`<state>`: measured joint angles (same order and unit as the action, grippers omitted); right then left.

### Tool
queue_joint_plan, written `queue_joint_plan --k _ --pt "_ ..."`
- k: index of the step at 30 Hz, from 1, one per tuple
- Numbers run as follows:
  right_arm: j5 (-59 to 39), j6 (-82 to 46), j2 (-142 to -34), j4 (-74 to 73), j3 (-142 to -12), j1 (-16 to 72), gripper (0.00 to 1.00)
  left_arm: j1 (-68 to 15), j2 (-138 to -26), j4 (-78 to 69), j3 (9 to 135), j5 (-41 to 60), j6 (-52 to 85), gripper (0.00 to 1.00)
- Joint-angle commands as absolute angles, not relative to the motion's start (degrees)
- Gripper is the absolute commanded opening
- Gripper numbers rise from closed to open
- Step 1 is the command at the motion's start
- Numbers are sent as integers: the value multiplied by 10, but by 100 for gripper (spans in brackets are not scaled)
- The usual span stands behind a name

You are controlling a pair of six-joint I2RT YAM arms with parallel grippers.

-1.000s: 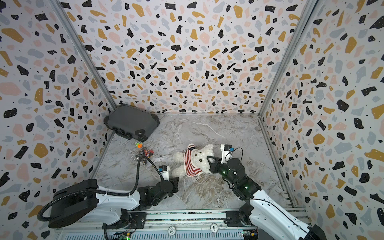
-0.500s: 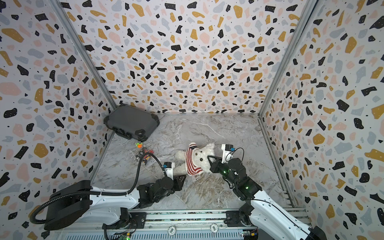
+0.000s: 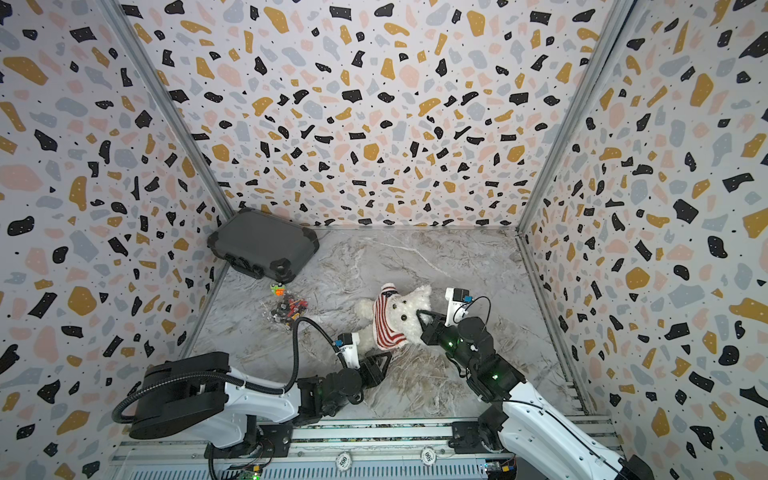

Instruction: Dress the teddy bear

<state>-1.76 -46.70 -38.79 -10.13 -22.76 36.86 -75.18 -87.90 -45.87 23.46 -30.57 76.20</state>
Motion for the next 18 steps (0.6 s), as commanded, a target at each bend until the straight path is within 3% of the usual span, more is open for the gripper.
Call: queue_joint_plan --k 1,8,18 --pt "-7 -471 -371 -120 -243 370 0 -754 -891 -516 247 -349 816 44" --pt "-10 -475 -368 -121 -237 370 0 -751 -896 -541 232 -385 844 43" --pt "-13 -478 -367 -124 -233 372 0 -735 -955 -577 246 -362 859 34"
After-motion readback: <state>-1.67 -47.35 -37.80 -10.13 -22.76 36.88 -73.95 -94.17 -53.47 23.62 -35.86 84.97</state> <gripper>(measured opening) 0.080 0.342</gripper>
